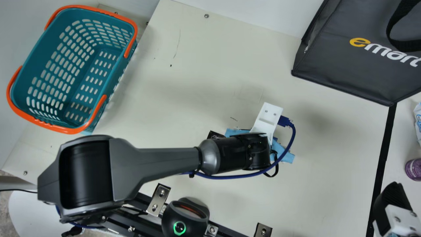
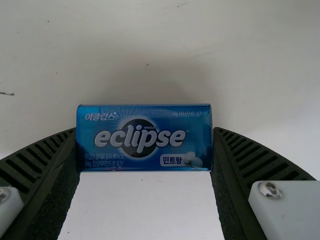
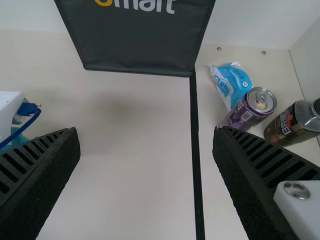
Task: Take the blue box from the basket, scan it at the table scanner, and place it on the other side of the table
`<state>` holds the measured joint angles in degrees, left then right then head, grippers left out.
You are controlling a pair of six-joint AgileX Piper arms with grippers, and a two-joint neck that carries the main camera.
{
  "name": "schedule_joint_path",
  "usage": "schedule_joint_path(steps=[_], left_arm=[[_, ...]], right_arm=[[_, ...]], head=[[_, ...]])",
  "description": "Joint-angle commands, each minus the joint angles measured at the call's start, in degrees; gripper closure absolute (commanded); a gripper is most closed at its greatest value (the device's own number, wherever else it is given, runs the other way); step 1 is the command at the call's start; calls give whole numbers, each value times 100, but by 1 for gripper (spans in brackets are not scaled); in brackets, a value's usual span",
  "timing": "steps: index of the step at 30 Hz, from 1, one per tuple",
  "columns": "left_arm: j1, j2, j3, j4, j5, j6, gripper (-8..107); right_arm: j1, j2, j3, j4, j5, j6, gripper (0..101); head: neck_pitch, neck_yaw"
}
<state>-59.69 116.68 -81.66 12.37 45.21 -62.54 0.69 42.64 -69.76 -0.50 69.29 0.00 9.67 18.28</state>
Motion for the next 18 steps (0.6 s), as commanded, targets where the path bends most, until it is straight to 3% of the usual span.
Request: schedule_joint_path(steps=[1,7,18], left_arm=[[11,-1,15,-28,-16,12,30],[22,-10,27,-68,-40,57,10],[109,-310,186,-148,-257,107,9]], right_arm=[[0,0,0,0,0,0,6],[0,0,0,0,0,0,6],[0,0,0,0,0,0,6]], head=[[-175,14],[-175,14],[-175,14]])
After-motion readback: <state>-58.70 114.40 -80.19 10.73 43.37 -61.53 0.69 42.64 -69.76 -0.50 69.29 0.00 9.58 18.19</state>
